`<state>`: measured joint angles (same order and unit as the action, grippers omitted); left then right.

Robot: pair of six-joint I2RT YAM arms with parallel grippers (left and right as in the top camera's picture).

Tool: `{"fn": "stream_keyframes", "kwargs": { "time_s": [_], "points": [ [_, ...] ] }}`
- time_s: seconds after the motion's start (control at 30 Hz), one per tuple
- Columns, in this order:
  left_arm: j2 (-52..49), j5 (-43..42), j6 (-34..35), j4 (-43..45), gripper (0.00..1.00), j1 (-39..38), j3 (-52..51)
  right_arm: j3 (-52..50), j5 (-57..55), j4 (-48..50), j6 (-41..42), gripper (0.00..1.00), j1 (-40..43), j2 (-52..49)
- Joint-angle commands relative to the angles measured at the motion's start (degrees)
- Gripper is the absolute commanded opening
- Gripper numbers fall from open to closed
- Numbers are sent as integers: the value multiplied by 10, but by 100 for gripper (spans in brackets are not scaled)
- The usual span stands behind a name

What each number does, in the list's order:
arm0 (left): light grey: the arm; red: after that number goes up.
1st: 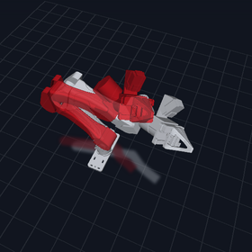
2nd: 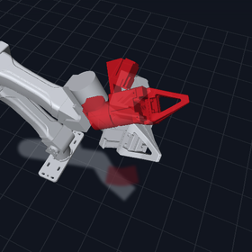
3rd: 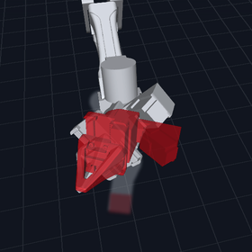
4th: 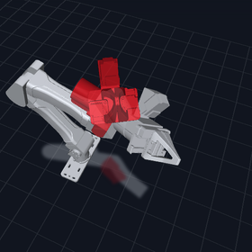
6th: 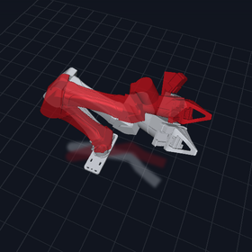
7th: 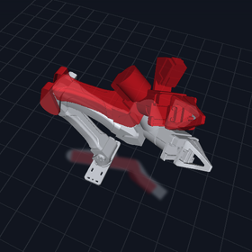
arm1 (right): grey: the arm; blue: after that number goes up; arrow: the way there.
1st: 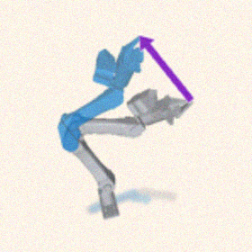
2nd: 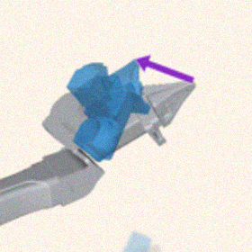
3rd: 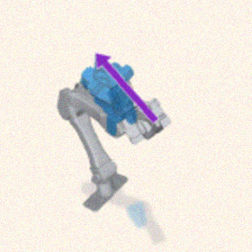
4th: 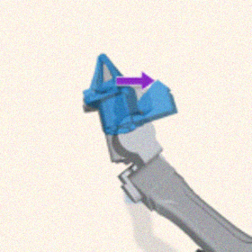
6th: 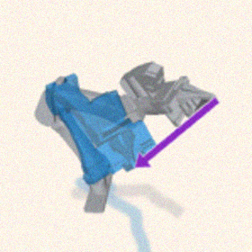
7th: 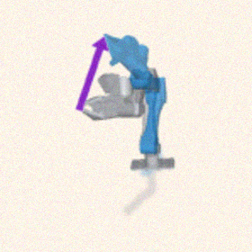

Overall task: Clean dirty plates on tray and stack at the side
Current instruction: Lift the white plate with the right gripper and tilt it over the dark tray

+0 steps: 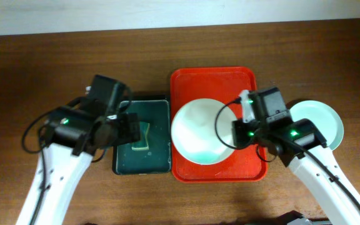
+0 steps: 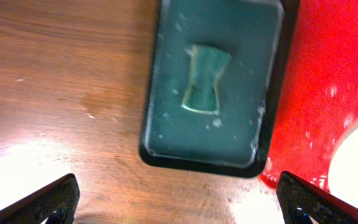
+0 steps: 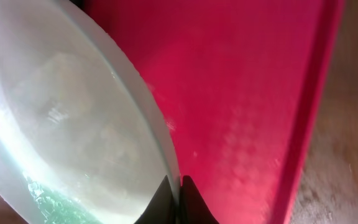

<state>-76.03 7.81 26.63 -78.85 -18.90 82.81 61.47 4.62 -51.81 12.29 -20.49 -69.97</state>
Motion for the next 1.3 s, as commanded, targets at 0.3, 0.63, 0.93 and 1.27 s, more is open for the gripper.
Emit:
{"fn": "stream_keyframes", "kwargs": {
  "time_s": [0.3, 0.63, 0.93, 1.27],
  "points": [
    [161, 26, 22, -25, 99, 79, 1, 96, -237, 205, 32, 4, -207, -213],
    [169, 25, 22, -42, 99, 79, 1, 124, -502, 217, -33, 4, -349, -170],
    [169, 25, 22, -44, 100, 79, 1, 125, -649, 228, -46, 4, -423, -170],
    [169, 25, 22, -44, 99, 79, 1, 125, -688, 242, -91, 4, -466, -170]
  ]
}}
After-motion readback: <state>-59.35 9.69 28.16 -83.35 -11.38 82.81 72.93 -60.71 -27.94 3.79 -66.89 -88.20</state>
